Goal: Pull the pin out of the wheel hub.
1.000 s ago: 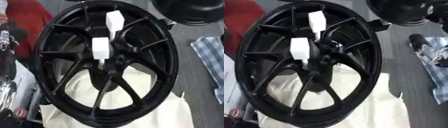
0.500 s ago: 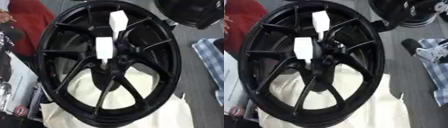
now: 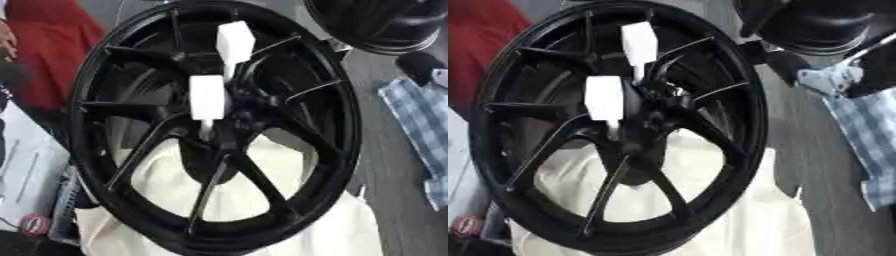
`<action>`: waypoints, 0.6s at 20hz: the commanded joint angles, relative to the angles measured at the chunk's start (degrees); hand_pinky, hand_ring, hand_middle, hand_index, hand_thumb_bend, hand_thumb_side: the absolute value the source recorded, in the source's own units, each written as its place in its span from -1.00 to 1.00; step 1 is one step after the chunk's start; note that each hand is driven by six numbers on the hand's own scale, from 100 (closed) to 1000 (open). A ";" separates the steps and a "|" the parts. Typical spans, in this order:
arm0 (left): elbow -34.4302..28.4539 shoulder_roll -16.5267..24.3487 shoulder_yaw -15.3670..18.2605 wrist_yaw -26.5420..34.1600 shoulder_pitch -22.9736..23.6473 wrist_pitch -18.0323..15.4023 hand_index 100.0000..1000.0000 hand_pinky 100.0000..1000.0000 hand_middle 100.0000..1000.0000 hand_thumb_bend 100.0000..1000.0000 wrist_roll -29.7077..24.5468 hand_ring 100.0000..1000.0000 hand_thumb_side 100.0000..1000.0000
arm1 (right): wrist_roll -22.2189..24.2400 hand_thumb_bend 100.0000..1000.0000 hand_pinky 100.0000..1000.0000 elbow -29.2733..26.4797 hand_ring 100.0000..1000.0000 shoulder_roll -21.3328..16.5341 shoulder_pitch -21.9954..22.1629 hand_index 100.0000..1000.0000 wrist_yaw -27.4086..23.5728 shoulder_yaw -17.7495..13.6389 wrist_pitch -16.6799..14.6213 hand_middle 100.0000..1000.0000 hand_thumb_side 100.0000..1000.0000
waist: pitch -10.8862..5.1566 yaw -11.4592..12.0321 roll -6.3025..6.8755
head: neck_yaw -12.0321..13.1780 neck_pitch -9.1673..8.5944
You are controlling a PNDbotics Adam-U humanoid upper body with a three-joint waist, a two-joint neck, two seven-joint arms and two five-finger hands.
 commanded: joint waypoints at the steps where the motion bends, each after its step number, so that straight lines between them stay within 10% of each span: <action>1: -1.07 1.49 -0.06 0.07 -0.87 -0.03 0.54 0.64 0.10 -1.00 -0.32 0.32 0.41 | 0.31 -1.00 0.71 1.42 0.67 1.25 -2.72 0.50 0.56 0.44 2.66 0.36 -0.23 | -0.64 0.45 0.11 | -1.29 -1.11; 12: -1.34 1.34 -0.29 0.39 -2.53 0.17 0.54 0.63 0.10 -1.00 -0.38 0.32 0.42 | 1.85 -0.74 0.81 9.98 0.89 8.80 -8.42 0.66 4.03 3.12 5.91 0.56 -0.08 | 0.98 3.43 -1.13 | -4.16 -2.17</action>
